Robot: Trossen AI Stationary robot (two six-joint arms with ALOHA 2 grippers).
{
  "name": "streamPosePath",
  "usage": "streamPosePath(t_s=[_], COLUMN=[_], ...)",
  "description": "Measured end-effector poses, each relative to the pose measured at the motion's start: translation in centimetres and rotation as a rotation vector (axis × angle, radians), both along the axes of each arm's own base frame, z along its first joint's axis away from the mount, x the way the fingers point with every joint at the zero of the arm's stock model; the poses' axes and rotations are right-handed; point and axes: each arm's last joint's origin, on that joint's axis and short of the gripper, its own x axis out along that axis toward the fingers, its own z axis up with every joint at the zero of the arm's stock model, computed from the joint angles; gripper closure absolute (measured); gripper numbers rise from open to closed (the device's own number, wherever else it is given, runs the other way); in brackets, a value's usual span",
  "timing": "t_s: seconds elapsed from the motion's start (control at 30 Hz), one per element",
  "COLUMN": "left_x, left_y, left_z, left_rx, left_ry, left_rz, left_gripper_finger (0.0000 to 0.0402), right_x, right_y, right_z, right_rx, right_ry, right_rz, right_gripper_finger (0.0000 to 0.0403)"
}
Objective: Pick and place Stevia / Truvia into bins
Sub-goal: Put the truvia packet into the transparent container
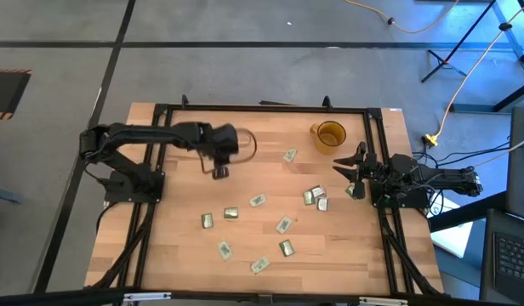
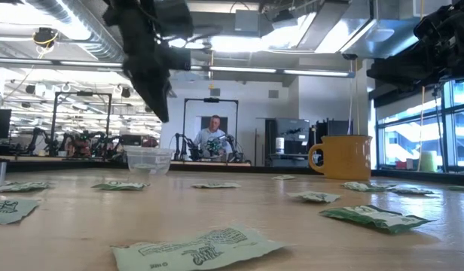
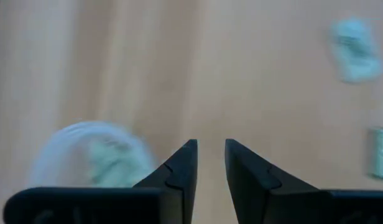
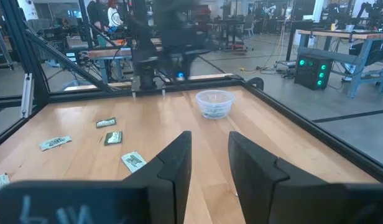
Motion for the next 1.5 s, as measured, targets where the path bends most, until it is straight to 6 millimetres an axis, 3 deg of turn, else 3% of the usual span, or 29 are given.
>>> streamPosePath(t_s=[0.13, 0.4, 0.63, 0.93, 1.5], left_x=[0.4, -0.4, -1.8, -2.1, -1.3], left_y=[-3.8, -11.0, -14.7, -16.0, -16.4], left_z=[-0.2, -1.2, -4.0, -7.2, -10.1], left_rx=[-0.059, -0.158, -0.184, -0.140, -0.158], left_ry=[0.034, 0.113, 0.186, 0.305, 0.420], left_rz=[-0.093, -0.060, 0.044, 0.019, 0.014], left_gripper_finger=[0.0317, 0.0323, 0.0310, 0.0291, 0.0353], right_x=[0.0, 0.0, 0.0, 0.0, 0.0], right_y=[0.0, 0.0, 0.0, 0.0, 0.0], right_z=[0.0, 0.5, 0.5, 0.5, 0.5], right_rx=[-0.002, -0.025, -0.023, 0.004, 0.005], right_ry=[0.000, -0.043, -0.047, -0.053, -0.053], right_rz=[0.000, 0.000, 0.001, 0.001, 0.000], right_gripper_finger=[0.0292, 0.0292, 0.0292, 0.0292, 0.0292])
